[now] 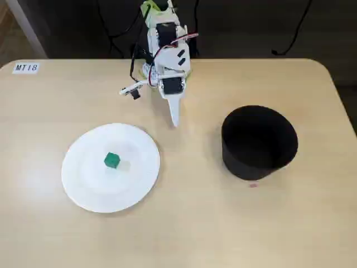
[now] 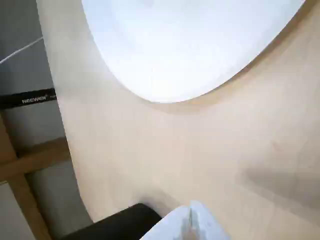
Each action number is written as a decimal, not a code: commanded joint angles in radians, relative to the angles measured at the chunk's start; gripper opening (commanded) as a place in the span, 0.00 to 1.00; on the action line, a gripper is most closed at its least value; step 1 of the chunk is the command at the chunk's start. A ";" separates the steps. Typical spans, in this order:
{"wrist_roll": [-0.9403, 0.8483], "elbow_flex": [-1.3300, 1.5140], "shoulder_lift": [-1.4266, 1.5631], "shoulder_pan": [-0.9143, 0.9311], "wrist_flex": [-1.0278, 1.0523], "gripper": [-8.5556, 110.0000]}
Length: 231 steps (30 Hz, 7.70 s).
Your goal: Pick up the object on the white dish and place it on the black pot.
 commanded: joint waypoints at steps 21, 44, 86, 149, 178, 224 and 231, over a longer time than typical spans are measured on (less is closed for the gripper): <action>-0.020 -0.035 0.115 -0.017 -0.051 0.07; -0.058 -1.160 -1.155 -0.015 0.152 0.07; 0.011 -1.304 -1.707 0.048 0.087 0.36; 0.028 -1.700 -2.129 0.540 0.256 0.34; 0.048 -1.805 -2.164 0.522 0.250 0.07; -0.052 -1.950 -1.424 -0.259 0.310 0.07; -0.091 -1.723 -1.424 -0.419 0.201 0.07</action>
